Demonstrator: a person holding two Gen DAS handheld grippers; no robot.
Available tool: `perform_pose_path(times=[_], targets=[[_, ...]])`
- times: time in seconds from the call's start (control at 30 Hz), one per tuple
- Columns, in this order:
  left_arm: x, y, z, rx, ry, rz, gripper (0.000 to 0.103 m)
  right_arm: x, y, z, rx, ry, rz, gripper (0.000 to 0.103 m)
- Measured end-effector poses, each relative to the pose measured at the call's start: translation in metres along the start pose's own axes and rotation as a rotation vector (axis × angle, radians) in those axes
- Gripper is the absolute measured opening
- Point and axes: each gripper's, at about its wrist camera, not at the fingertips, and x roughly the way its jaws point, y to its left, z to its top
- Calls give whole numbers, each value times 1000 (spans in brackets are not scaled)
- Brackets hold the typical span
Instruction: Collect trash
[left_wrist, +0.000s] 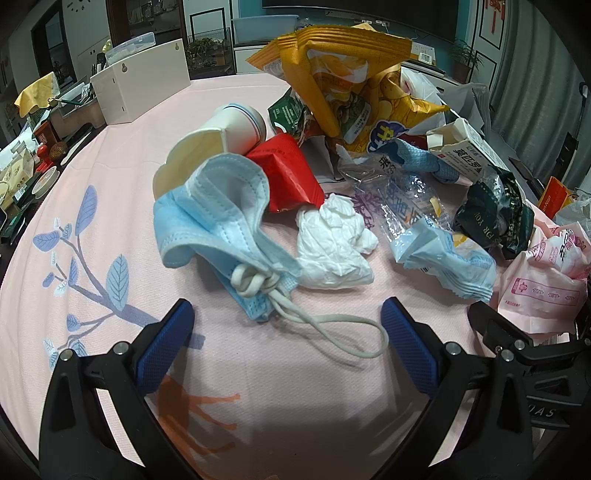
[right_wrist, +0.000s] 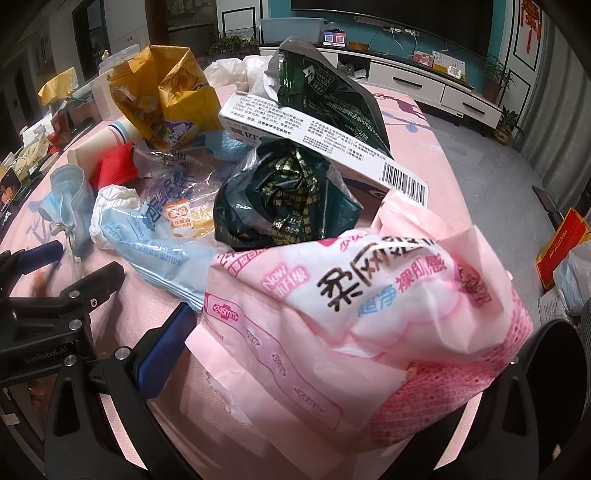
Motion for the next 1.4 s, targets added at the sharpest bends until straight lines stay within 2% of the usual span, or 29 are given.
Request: perform_pose_path(times=[1.4], targets=[[0, 0, 0, 0, 0, 0, 101, 6, 0, 2, 0, 0, -1, 101]])
